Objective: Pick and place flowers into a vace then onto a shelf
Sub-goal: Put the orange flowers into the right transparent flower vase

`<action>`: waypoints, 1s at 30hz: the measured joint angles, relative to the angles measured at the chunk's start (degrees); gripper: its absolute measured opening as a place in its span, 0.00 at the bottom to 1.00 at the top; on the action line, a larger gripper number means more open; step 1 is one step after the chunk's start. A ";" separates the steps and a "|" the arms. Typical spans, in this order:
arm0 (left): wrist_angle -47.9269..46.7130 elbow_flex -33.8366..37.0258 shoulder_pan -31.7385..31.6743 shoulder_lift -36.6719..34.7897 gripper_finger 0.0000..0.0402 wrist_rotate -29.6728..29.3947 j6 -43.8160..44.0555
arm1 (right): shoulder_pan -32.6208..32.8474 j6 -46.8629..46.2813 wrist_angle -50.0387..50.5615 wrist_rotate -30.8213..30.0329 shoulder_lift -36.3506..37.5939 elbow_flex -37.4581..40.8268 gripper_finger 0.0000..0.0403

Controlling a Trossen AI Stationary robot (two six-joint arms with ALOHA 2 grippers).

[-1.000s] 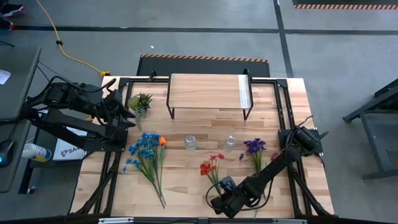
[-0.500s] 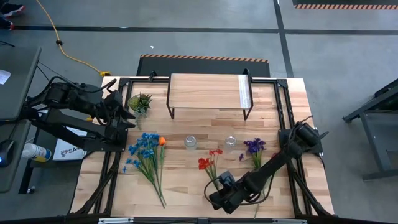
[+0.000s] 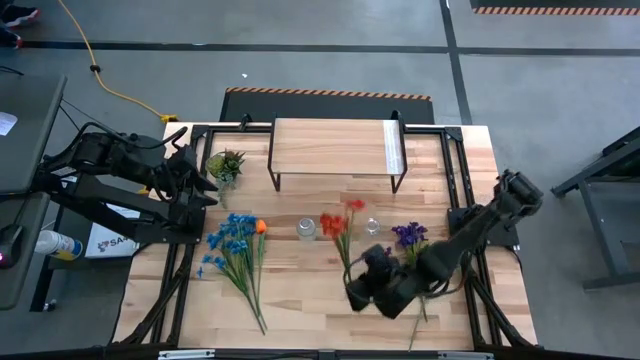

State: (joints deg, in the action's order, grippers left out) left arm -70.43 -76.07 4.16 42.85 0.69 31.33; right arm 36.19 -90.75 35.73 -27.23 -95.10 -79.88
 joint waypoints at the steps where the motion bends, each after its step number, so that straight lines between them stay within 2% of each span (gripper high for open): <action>1: 0.02 0.00 0.00 0.00 0.63 0.00 0.00 | -0.49 2.29 -0.53 -2.87 1.16 0.00 0.00; 7: 0.02 0.00 -0.02 -0.01 0.63 -0.20 0.00 | -2.91 18.01 -1.13 -21.49 6.96 0.00 0.00; 14: 0.06 0.00 0.00 0.00 0.63 -1.23 -0.02 | -5.90 32.88 -1.10 -34.94 9.19 0.00 0.00; 19: 0.17 0.00 0.00 0.00 0.63 -1.92 0.00 | -6.99 37.24 -0.41 -36.85 8.55 0.00 0.00; 26: 0.22 0.00 -0.01 0.04 0.63 -1.92 0.05 | -7.00 35.78 9.82 -39.20 6.74 0.00 0.00; 30: 0.48 0.00 0.00 0.04 0.63 -3.00 0.06 | -8.46 35.02 12.12 -39.83 5.33 0.00 0.00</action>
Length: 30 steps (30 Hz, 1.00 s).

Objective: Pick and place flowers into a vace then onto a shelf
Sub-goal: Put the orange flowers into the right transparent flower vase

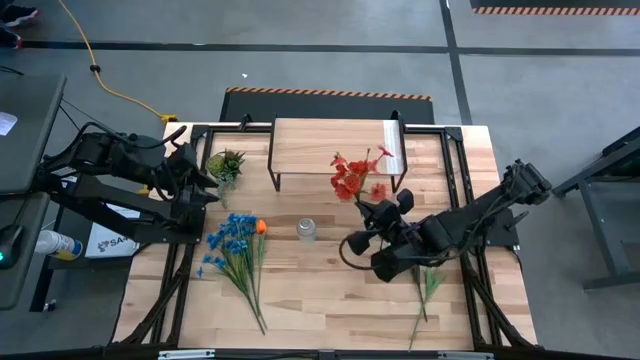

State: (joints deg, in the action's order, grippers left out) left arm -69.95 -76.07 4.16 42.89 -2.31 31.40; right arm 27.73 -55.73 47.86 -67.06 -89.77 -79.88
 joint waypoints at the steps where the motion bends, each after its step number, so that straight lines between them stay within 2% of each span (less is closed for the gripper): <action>1: 0.00 0.00 -0.02 0.00 0.63 -0.12 -0.02 | -0.35 0.04 0.05 0.18 -0.38 0.00 0.00; 5: 0.00 0.00 0.00 0.00 0.63 -0.06 1.07 | -0.49 -3.78 2.77 3.50 -1.34 0.07 0.00; 8: 0.00 0.00 0.00 0.00 0.63 0.49 1.88 | 1.23 -6.90 5.27 6.70 -1.38 0.09 0.00; 12: 0.00 0.00 0.00 0.00 0.63 0.69 1.90 | 4.28 -9.74 9.68 7.95 -0.79 0.13 0.00; 16: 0.00 0.00 -0.02 0.00 0.63 0.71 1.90 | 5.52 -10.07 14.38 6.62 -0.51 0.13 0.00; 21: 0.01 0.00 -0.01 0.00 0.63 0.73 1.97 | 5.01 -6.78 14.84 1.05 -0.51 0.15 0.00; 30: 0.02 0.00 -0.02 0.00 0.63 1.16 2.28 | 4.87 -2.92 4.63 -3.94 -1.56 0.15 0.00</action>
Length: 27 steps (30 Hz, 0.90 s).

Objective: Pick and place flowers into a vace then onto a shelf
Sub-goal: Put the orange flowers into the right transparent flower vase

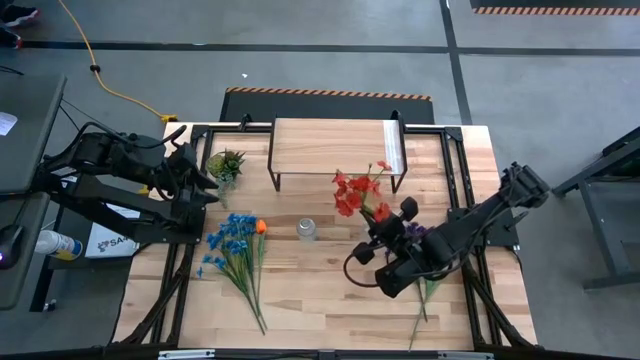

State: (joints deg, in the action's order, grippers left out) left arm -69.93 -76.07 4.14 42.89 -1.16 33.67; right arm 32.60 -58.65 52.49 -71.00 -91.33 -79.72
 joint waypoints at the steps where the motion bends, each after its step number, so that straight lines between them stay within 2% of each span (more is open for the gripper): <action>1: 0.00 0.00 0.00 0.00 0.63 0.37 0.00 | 0.00 0.15 -1.33 -0.21 -0.28 0.00 0.00; 5: 0.00 0.00 0.02 0.00 0.63 0.80 -0.31 | 0.00 1.98 -6.24 -1.84 -1.46 0.00 0.00; 10: -0.02 0.00 0.00 0.00 0.63 0.80 -0.58 | 0.64 3.82 -5.33 -3.60 1.31 0.00 0.00; 13: -0.02 0.00 0.01 0.00 0.63 0.78 -0.83 | 1.58 5.38 -1.37 -5.34 4.71 0.00 0.00; 21: -0.02 0.00 0.01 0.00 0.63 0.72 -0.83 | 4.72 4.69 10.38 -4.69 16.29 0.00 0.00; 27: 0.00 0.00 0.02 0.00 0.63 0.34 -0.42 | 4.28 2.56 15.12 -2.34 17.27 -0.07 0.00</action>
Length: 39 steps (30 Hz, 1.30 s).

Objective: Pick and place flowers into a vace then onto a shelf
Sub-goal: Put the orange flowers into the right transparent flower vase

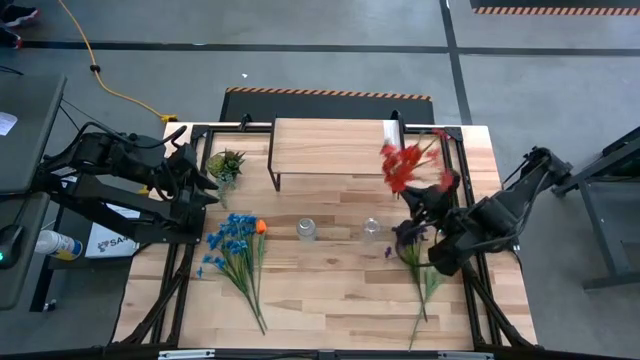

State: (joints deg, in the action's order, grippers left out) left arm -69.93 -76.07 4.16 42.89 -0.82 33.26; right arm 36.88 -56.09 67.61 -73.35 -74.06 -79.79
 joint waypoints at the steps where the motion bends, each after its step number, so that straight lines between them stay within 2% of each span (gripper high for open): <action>1: 0.00 0.00 -0.02 0.00 0.63 -0.17 0.00 | -0.58 -0.94 1.57 1.41 -0.33 0.02 0.00; 6: 0.04 0.00 -0.01 0.00 0.63 -2.34 0.02 | -4.47 -8.78 13.72 9.89 0.21 0.02 0.00; 10: 0.04 0.00 0.00 0.00 0.63 -2.77 0.03 | -6.16 -9.02 16.39 10.25 2.69 0.02 0.00; 14: 0.04 0.00 -0.02 0.00 0.63 -2.50 0.72 | -5.48 -9.26 17.31 10.85 7.30 0.02 0.00; 17: 0.02 0.00 0.00 0.00 0.63 -2.32 1.73 | -4.27 -9.85 12.57 11.79 9.90 0.02 0.00; 22: 0.02 0.00 0.00 0.00 0.63 -2.35 1.63 | -2.07 -9.05 9.55 10.53 7.16 0.37 0.00; 25: 0.02 0.00 0.00 0.00 0.63 -3.07 0.84 | -2.45 -10.17 9.41 11.88 7.06 5.54 0.00; 27: 0.02 0.00 -0.02 0.00 0.63 -3.70 0.21 | -3.57 -11.93 7.71 13.09 9.47 10.40 0.00; 29: 0.02 0.00 -0.02 0.00 0.63 -4.09 0.15 | -4.24 -12.29 2.28 13.49 13.02 16.05 0.00; 34: 0.02 0.00 -0.01 0.00 0.63 -4.18 1.76 | -3.05 -3.16 -24.33 5.25 22.46 30.87 0.00; 39: 0.02 0.00 -0.02 0.00 0.63 -4.18 3.21 | -1.09 8.89 -47.89 2.90 23.93 40.82 0.00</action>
State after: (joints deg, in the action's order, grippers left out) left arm -69.91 -76.07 4.14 42.89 -4.99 36.47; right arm 35.78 -47.20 19.72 -70.45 -50.13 -38.97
